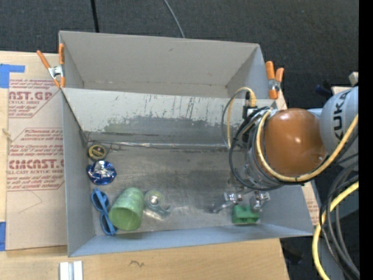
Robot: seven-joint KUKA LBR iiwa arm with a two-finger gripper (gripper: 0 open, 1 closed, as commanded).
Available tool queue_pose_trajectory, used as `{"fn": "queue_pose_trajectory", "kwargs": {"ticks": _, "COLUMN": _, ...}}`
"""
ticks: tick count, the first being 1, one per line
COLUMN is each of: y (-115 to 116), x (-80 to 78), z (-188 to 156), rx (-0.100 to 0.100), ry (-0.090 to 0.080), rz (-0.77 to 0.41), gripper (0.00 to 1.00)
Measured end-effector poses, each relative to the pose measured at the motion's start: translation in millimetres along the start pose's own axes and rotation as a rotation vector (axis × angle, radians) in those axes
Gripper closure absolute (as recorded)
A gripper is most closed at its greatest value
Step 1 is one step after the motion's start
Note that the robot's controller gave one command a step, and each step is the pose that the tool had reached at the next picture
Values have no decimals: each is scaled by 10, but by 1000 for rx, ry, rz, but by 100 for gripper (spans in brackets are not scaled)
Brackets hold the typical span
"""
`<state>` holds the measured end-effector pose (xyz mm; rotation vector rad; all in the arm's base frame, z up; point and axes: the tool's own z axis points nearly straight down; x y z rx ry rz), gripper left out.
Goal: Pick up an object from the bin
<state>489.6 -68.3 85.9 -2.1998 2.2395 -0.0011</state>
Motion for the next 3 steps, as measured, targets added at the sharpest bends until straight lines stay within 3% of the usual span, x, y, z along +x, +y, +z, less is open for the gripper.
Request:
{"fn": "queue_pose_trajectory", "kwargs": {"ticks": 1, "y": 110, "x": 101, "z": 103, "rx": -4, "ry": -2, "rz": -407, "gripper": 0}}
{"fn": "queue_pose_trajectory", "kwargs": {"ticks": 2, "y": 107, "x": 99, "z": 95, "rx": -5, "ry": -2, "rz": -406, "gripper": 100}}
{"fn": "queue_pose_trajectory", "kwargs": {"ticks": 3, "y": -101, "x": -5, "z": -1874, "rx": 2, "ry": 0, "rz": -773, "gripper": 100}}
